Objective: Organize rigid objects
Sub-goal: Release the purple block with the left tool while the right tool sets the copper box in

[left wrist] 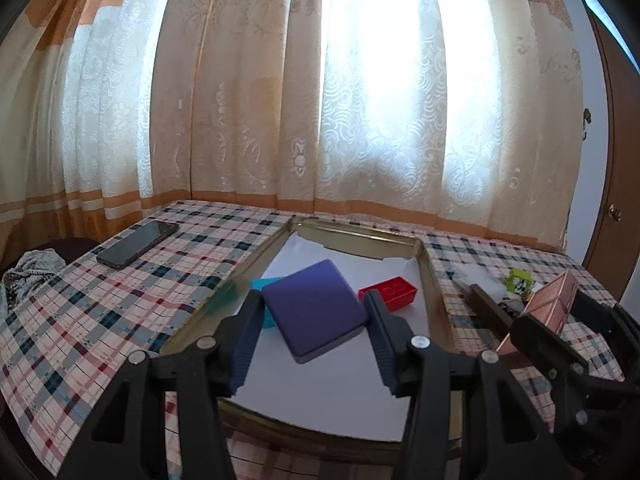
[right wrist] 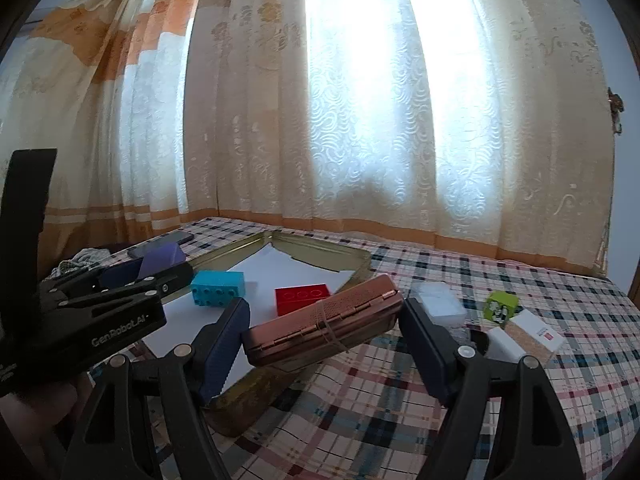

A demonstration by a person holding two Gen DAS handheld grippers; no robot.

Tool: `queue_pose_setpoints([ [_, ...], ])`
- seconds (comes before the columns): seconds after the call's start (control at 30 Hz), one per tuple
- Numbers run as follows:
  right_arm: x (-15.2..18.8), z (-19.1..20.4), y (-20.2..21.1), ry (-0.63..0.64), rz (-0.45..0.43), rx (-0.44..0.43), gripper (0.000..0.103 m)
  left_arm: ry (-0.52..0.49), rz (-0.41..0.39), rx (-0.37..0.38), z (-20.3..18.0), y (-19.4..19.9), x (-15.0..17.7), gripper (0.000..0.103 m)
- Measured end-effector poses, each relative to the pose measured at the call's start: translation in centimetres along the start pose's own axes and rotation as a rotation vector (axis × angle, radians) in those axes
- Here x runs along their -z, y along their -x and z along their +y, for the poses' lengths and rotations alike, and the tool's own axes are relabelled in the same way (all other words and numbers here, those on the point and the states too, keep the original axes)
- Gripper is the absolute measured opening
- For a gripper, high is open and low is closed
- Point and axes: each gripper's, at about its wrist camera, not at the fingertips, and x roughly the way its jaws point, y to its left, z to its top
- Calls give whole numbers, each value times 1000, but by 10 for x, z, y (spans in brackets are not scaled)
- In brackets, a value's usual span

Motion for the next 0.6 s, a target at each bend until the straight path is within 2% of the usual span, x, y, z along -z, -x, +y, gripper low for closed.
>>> queue_pose_setpoints([
  [0.27, -19, 4, -15, -22, 7, -73, 79, -25, 21, -15, 10, -8, -16, 51],
  [0.37, -30, 2, -27, -42, 18, -102, 79, -29, 59, -6, 15, -18, -23, 51],
  [0.6, -44, 7, -70, -75, 100, -160, 79, -46, 123, -6, 20, -41, -26, 51],
])
